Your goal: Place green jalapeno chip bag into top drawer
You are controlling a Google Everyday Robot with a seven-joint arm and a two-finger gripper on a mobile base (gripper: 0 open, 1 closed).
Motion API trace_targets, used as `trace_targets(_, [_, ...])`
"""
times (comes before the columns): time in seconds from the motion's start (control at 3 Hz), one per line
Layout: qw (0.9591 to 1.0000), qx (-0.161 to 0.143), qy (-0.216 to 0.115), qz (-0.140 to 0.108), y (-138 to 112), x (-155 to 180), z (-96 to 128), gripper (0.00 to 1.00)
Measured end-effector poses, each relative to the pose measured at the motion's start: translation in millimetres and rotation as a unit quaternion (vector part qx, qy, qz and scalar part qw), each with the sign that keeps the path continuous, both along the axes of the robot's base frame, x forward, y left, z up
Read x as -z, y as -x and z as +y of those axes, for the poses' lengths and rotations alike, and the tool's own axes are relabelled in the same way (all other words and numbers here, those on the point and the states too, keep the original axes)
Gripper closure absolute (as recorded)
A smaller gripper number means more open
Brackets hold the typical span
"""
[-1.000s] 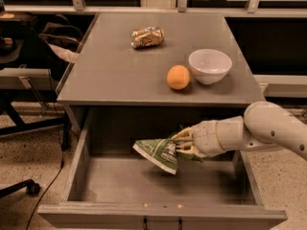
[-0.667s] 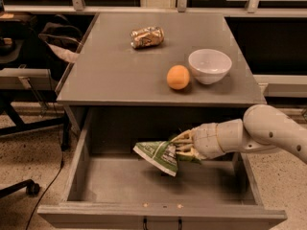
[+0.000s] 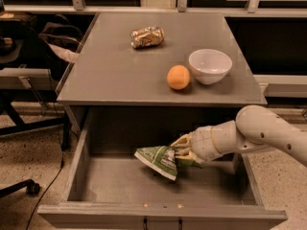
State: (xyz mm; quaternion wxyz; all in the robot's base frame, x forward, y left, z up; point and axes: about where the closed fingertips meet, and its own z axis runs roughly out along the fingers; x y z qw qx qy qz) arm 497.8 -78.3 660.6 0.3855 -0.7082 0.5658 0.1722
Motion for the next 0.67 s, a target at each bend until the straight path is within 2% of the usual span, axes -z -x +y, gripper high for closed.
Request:
trace_targets(0.33, [1.0,0.0,0.001,0.002,-0.1,1.0,0.5,0.81])
trace_targets(0.67, [1.0,0.0,0.001,0.002,-0.1,1.0,0.5,0.58])
